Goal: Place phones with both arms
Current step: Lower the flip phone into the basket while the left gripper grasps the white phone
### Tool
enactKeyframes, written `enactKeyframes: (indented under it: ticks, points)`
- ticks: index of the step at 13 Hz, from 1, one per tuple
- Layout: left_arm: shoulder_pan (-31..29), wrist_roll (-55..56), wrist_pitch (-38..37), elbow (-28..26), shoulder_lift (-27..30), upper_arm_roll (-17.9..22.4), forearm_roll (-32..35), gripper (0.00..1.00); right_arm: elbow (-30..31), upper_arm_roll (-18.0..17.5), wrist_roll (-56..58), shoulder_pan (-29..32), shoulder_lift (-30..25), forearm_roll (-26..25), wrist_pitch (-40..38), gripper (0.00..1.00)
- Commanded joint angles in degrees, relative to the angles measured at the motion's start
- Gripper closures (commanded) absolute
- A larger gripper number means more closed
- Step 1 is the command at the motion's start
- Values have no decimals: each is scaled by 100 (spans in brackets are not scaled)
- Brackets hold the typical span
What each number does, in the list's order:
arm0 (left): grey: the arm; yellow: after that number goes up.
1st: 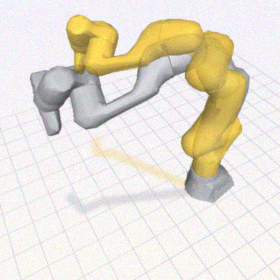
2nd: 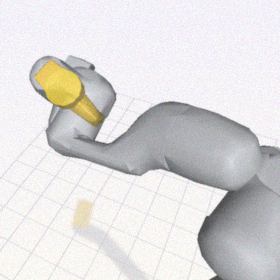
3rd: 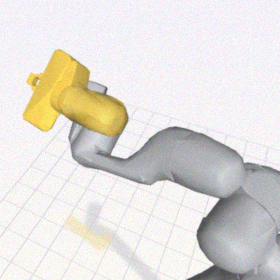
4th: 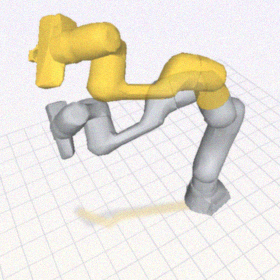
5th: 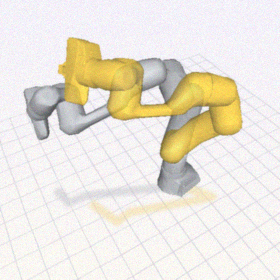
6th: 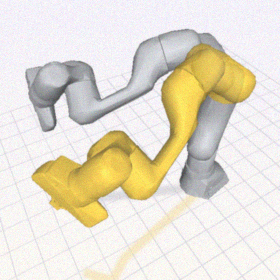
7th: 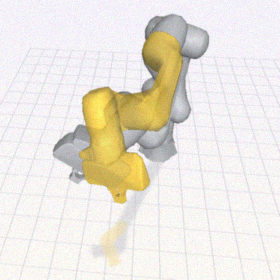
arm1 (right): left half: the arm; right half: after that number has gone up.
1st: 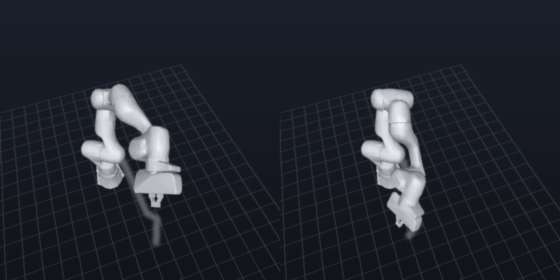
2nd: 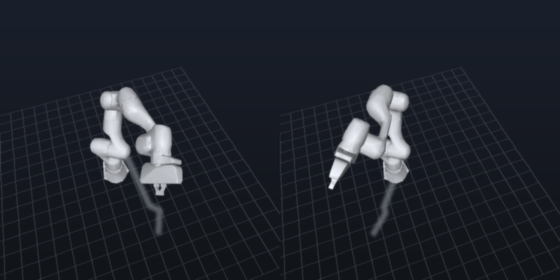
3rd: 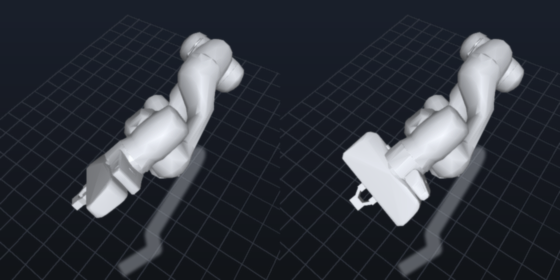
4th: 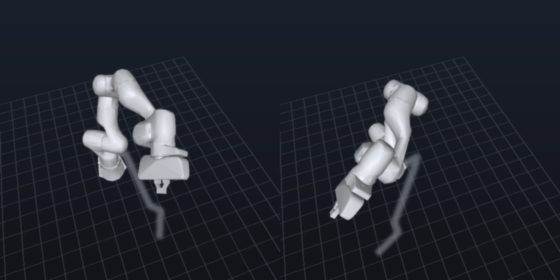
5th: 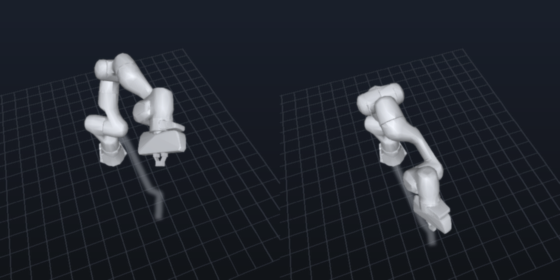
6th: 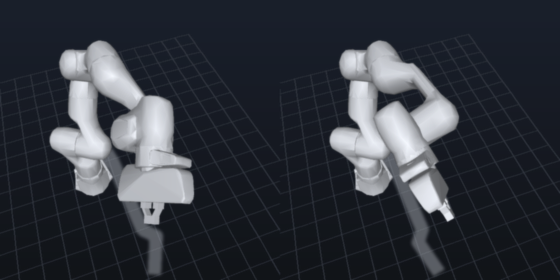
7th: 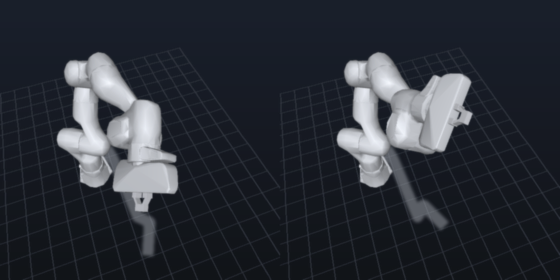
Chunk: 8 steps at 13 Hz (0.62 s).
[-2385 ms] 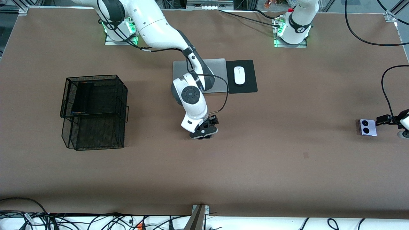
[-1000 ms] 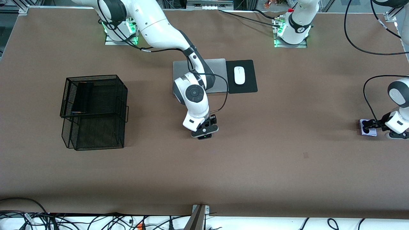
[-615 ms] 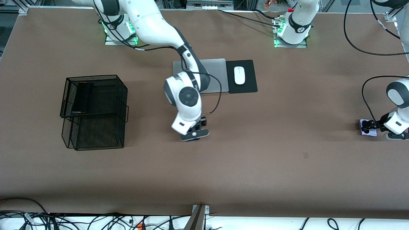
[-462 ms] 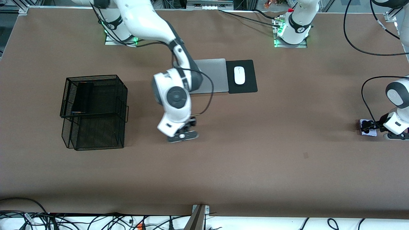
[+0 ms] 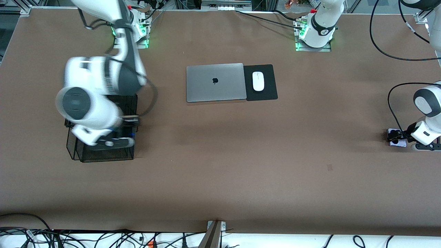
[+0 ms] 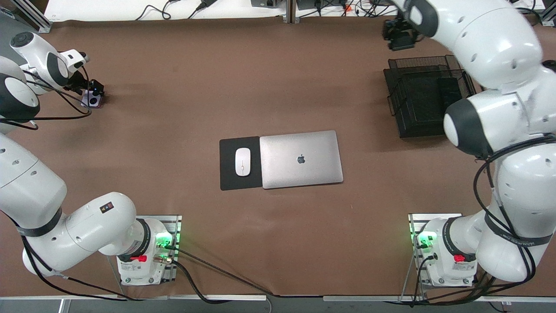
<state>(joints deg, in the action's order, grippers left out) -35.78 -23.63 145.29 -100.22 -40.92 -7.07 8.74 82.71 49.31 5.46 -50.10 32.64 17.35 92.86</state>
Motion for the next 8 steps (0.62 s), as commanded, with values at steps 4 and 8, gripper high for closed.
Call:
enactKeyframes:
  ticks: [4,8]
  points:
    - [-8,7,254,-24,-109,-22,-101,0,1659,360,254,-167,-556,-56,250,92]
    - [1,42,368,-24,-188,-22,-101,0,2055,448,280,-167,-627,-57,153,91]
